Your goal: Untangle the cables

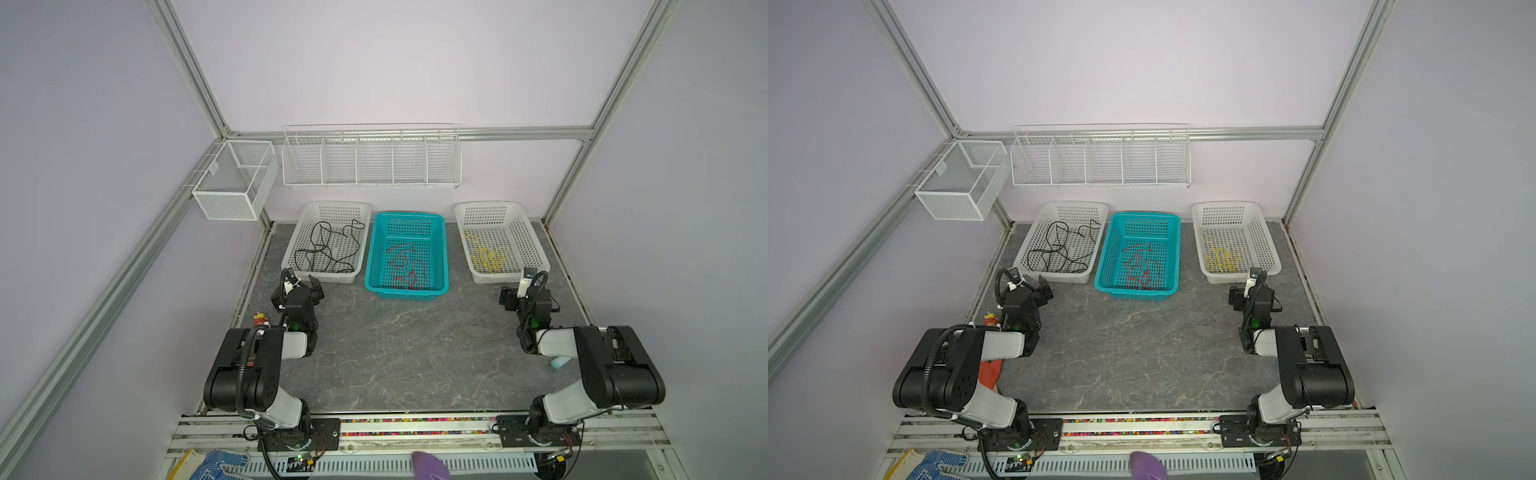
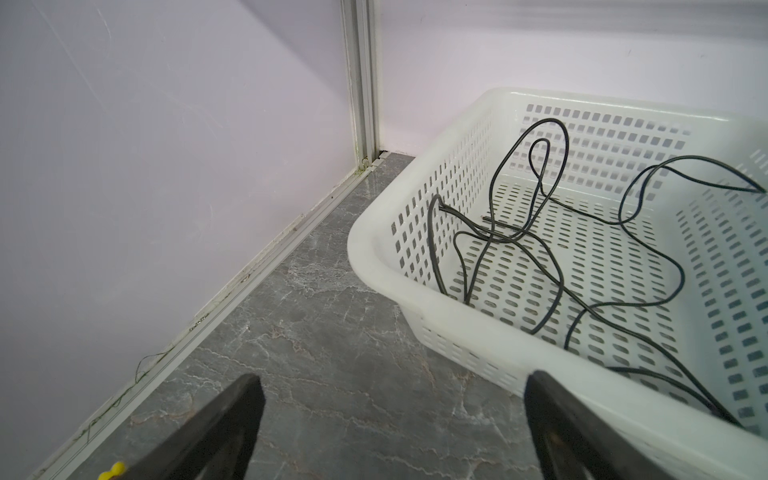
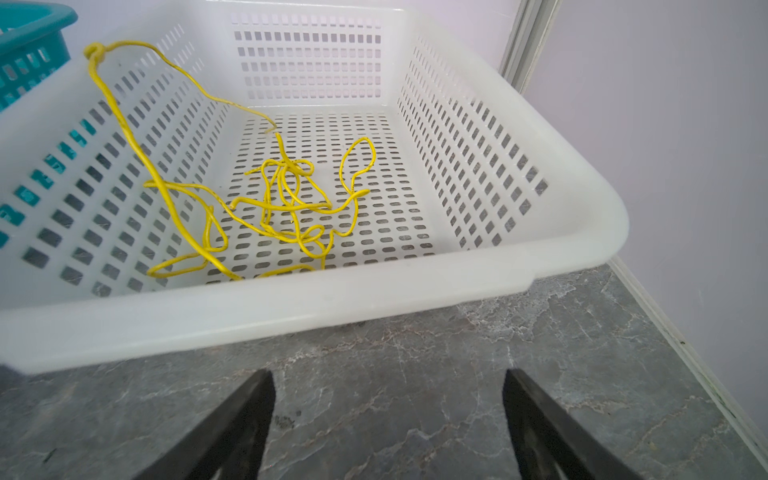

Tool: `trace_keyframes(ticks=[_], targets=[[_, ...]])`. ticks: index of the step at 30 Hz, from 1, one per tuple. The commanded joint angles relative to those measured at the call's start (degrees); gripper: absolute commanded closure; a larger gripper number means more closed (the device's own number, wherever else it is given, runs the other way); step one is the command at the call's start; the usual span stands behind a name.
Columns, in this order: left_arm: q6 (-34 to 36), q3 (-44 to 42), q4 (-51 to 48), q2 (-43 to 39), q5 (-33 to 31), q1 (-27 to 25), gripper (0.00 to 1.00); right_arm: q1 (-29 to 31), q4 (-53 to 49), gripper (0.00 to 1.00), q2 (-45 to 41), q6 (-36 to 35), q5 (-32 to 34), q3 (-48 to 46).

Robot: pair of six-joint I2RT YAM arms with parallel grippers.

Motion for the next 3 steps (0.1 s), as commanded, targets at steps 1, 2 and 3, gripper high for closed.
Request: trace_keyframes(ticks=[1, 2, 3], targets=[[0.76, -0.53, 1.67, 0.24, 0.72, 0.25, 0.01, 0.04, 1.28, 0.12, -0.27, -1.14, -0.43, -0.13], [0.74, -0.53, 1.67, 0.24, 0.72, 0.25, 0.01, -0.05, 1.28, 0.12, -0.31, -1.19, -0.57, -0.18], [0.74, -0.53, 1.68, 0.24, 0.73, 0.25, 0.01, -0.05, 1.37, 0.12, -0.40, -1.13, -0.62, -0.23]])
